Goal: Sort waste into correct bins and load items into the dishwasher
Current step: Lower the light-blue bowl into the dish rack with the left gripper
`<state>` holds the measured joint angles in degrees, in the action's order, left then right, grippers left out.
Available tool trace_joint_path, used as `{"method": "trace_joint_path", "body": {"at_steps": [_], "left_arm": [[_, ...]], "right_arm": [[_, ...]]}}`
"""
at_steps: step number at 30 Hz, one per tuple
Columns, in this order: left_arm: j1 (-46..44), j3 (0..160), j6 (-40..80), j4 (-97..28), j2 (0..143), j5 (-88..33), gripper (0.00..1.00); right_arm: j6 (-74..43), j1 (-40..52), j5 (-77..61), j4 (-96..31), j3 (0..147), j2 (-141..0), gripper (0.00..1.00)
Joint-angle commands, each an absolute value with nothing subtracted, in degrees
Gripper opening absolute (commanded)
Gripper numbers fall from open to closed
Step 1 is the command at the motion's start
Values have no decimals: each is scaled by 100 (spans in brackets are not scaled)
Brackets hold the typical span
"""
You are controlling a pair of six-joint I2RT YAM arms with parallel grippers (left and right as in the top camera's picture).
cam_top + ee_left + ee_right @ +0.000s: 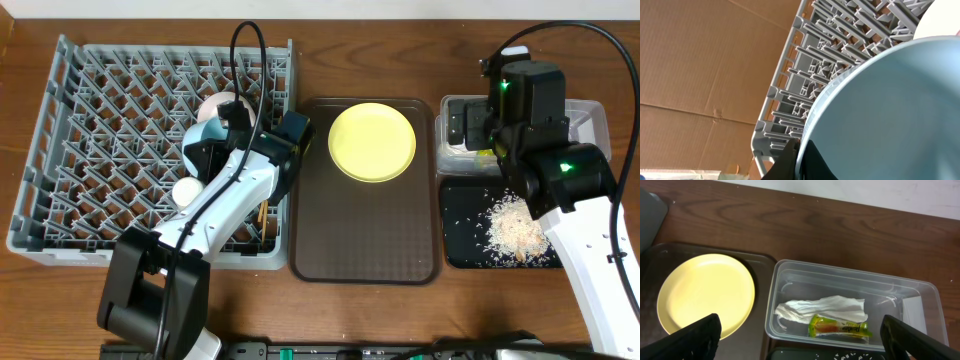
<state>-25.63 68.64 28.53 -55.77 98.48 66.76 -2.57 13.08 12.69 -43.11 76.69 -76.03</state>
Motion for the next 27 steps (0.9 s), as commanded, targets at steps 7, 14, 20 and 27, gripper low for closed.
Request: {"method": "trace_joint_path", "body": {"at_steps": [7, 14, 20, 27], "left_arm": [[-2788, 6580, 3210, -5739, 9872, 7472, 7], [-2801, 6497, 3205, -5830, 9872, 7815, 7], [-2801, 5927, 3374, -5454, 9874, 7802, 7], [-3089, 5898, 3374, -5452, 9870, 8364, 7]], "right_arm": [[-296, 1271, 1347, -4355, 7638, -7618, 99], [-294, 1267, 1347, -4362, 7638, -7618, 99], [-296, 1267, 1347, -4375, 7638, -7618, 99], [-296, 1267, 1347, -4372, 7638, -7618, 99]]}}
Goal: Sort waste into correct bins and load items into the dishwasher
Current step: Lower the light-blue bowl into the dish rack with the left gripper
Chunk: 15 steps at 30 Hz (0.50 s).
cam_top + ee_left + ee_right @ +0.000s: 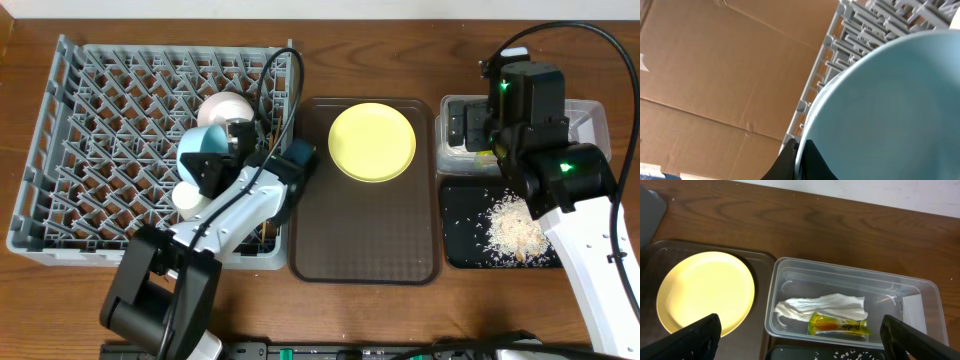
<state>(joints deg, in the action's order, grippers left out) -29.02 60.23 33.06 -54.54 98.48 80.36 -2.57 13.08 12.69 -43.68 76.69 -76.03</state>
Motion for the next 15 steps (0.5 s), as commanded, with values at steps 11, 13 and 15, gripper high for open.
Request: {"method": "trace_joint_path", "body": {"at_steps": [11, 13, 15], "left_arm": [[-2727, 5898, 3352, -5234, 9872, 8396, 7], [-2744, 5898, 3352, -5236, 9872, 8082, 7], [-2744, 5898, 3352, -5240, 9872, 7929, 7]], "right_arm": [[-298, 1267, 1304, -4377, 7638, -7618, 99], [-298, 1267, 1304, -4377, 7638, -7618, 99], [-298, 1267, 1304, -4377, 7638, -7618, 99]]}}
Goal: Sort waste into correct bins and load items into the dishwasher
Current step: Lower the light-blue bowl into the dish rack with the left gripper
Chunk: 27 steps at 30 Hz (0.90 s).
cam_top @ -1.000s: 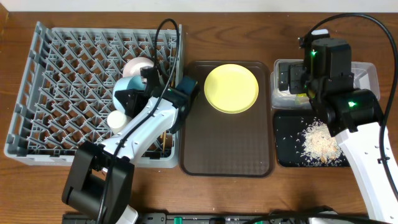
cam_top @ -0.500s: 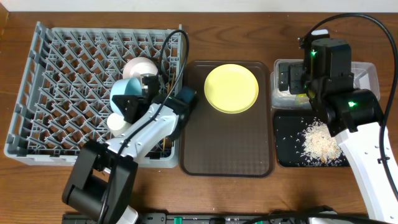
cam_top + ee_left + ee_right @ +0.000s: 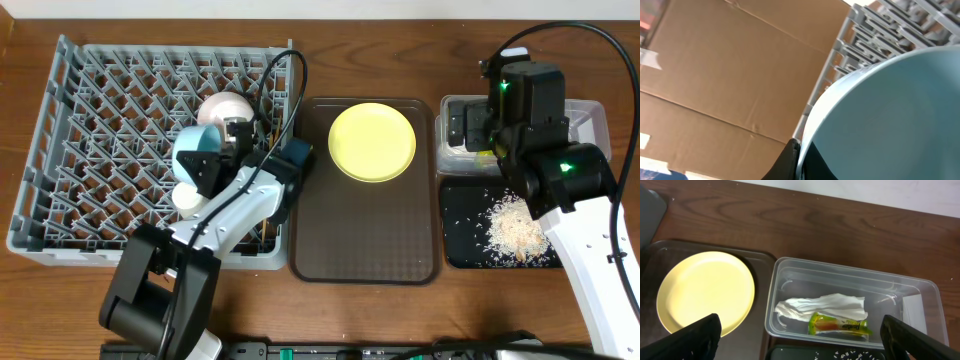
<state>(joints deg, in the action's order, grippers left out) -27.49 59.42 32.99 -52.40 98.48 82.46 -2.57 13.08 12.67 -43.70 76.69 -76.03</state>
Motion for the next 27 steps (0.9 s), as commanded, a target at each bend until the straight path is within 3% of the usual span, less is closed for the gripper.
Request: {"method": "trace_joint_path", "body": {"at_steps": [1, 5, 11, 14, 16, 19, 27], "left_arm": [[-2744, 5896, 3352, -5240, 9872, 7889, 8], [-2744, 5898, 3352, -5245, 9872, 7526, 8], [-2926, 5898, 3352, -5330, 9870, 7043, 17], [-3186, 5898, 3352, -5341, 9865, 7041, 27], [-3389, 5898, 3352, -5415, 9830, 6971, 43], [-3581, 5898, 3352, -5572, 9754, 6731, 54], [-3887, 6020, 3301, -5865, 8868, 5621, 63]], "right_arm": [[-298, 1267, 1304, -4377, 7638, -7618, 99], [-298, 1267, 1304, -4379, 7638, -7618, 99], [-298, 1267, 1304, -4379, 7638, -7618, 99], [-298, 1267, 1304, -4379, 7638, -7618, 99], [-298, 1267, 1304, -4377, 7638, -7618, 99], [-298, 1267, 1304, -4379, 7638, -7618, 99], [-298, 1271, 1197, -4377, 7638, -7618, 99]]}}
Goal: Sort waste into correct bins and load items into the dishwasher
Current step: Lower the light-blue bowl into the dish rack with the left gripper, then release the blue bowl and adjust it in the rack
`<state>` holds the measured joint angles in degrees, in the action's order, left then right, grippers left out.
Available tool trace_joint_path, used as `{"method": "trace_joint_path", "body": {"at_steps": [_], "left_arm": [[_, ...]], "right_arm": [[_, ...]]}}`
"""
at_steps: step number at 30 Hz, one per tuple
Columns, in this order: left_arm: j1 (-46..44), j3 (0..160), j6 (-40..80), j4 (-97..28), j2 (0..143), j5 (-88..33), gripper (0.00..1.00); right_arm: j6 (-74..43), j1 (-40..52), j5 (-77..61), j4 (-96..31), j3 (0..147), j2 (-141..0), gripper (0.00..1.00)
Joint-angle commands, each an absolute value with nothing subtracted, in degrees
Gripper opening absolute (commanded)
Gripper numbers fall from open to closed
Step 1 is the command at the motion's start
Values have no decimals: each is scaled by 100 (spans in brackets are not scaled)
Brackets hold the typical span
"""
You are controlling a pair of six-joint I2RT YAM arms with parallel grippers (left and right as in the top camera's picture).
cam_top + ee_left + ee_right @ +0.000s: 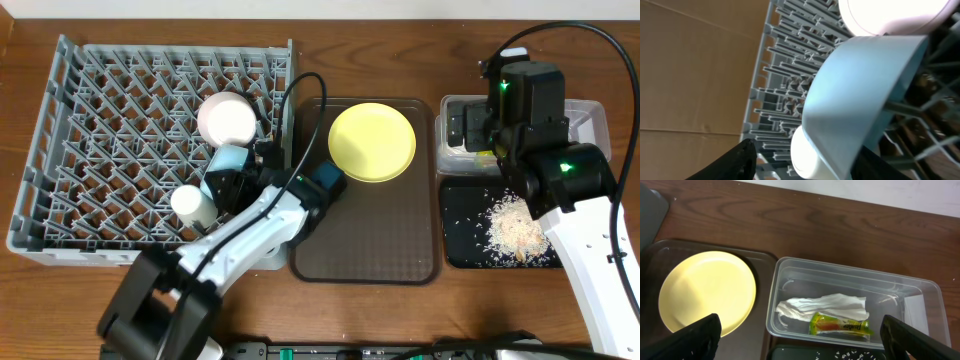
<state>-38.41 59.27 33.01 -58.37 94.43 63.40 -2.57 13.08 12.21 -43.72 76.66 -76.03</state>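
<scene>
The blue bowl [229, 160] lies tilted on its side among the tines of the grey dishwasher rack [100, 120]. A pink bowl [228, 118] sits just behind it and a white cup [190, 203] in front. My left gripper [228, 184] stands open by the bowl's near side. In the left wrist view the blue bowl [860, 95] and white cup [807, 152] show between its spread fingers [742, 160], which hold nothing. A yellow plate [372, 142] rests on the brown tray [365, 235]. My right gripper [800, 350] hangs open above the bins.
A clear bin [590, 115] at the back right holds a white napkin [822, 306] and a green-yellow wrapper [840, 326]. A black bin [460, 215] in front of it holds spilled rice [515, 225]. The left arm's cable arcs over the rack's right edge.
My left gripper has let go of the blue bowl and stands open. The bowl now rests on its side in the rack, further right and nearer than before. The right arm has not moved.
My left gripper was shut on the blue bowl's rim over the rack in front of the pink bowl. It then held the bowl a little further left, tipped more steeply. Now the bowl sits in the rack and the gripper is open. The right arm stayed over the clear bin.
</scene>
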Motion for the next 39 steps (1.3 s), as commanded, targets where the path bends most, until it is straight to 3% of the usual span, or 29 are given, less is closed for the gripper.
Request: {"method": "trace_joint_path", "body": {"at_steps": [1, 7, 13, 15, 18, 21, 25, 32, 39], "left_arm": [[-3887, 6097, 3159, -5828, 8600, 5190, 63], [-3870, 6143, 1741, -4871, 7306, 1925, 69], [-2954, 6143, 1785, -4224, 6652, -12, 69], [-2416, 6141, 1898, -4219, 6713, -110, 69], [-1579, 6141, 1979, -4217, 7011, -130, 45], [-1203, 6141, 1975, -4235, 7247, -504, 30], [-1041, 6130, 1975, -4274, 7736, -840, 27], [-1035, 6132, 1970, -4215, 7983, -1319, 13], [-1050, 6246, 1865, -3710, 7660, -2729, 12]], "right_arm": [[-298, 1271, 1197, -4377, 7638, -7618, 99], [-296, 1271, 1201, -4383, 7638, -7618, 99], [-298, 1157, 1400, -4401, 7638, -7620, 99], [-303, 1000, 1396, -4401, 7638, -7620, 99], [-316, 816, 1396, -4414, 7638, -7620, 99], [-316, 812, 1391, -4484, 7638, -7620, 99], [-316, 823, 1323, -4528, 7638, -7620, 99], [-316, 823, 1323, -4530, 7638, -7620, 99], [-316, 821, 1323, -4532, 7638, -7620, 99]]}}
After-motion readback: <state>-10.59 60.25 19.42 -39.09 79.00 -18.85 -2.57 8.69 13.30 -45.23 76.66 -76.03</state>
